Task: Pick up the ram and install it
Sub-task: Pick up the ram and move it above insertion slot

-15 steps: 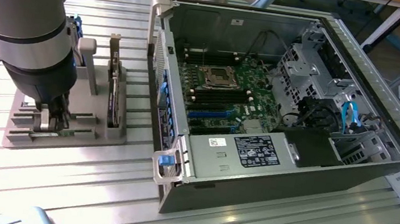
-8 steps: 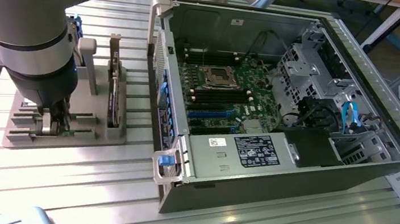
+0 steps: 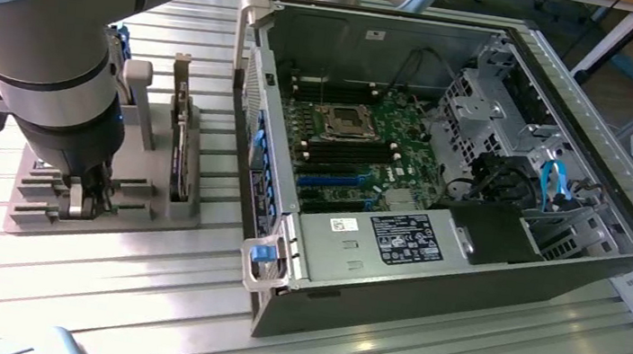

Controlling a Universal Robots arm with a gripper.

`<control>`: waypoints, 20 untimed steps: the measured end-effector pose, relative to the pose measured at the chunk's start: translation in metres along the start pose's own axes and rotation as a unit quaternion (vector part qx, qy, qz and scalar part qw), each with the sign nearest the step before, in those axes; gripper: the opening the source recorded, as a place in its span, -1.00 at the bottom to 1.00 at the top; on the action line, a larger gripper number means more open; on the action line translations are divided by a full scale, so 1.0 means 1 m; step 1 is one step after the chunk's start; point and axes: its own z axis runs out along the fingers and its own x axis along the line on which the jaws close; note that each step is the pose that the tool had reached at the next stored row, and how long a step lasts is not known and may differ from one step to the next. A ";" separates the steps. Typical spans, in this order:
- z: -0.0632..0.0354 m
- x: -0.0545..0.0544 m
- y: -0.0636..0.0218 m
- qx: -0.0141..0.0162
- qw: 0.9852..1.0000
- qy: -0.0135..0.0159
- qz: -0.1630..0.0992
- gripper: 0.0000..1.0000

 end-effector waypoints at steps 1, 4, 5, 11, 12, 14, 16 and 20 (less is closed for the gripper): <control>0.0008 0.000 0.0000 0.000 1.000 0.000 0.000 -0.51; 0.0020 0.000 0.0000 0.000 1.000 0.000 0.000 -0.51; 0.0021 0.000 -0.0001 0.000 1.000 0.000 0.000 -0.51; 0.0024 -0.003 0.0000 0.000 1.000 0.000 0.000 -0.51; 0.0025 -0.003 -0.0001 0.000 1.000 0.000 0.000 -0.51; 0.0025 -0.003 0.0000 0.000 1.000 0.000 0.000 -0.51; 0.0065 -0.003 -0.0001 0.000 1.000 0.000 0.000 -0.51; 0.0104 -0.003 -0.0002 0.000 1.000 0.000 0.000 -0.51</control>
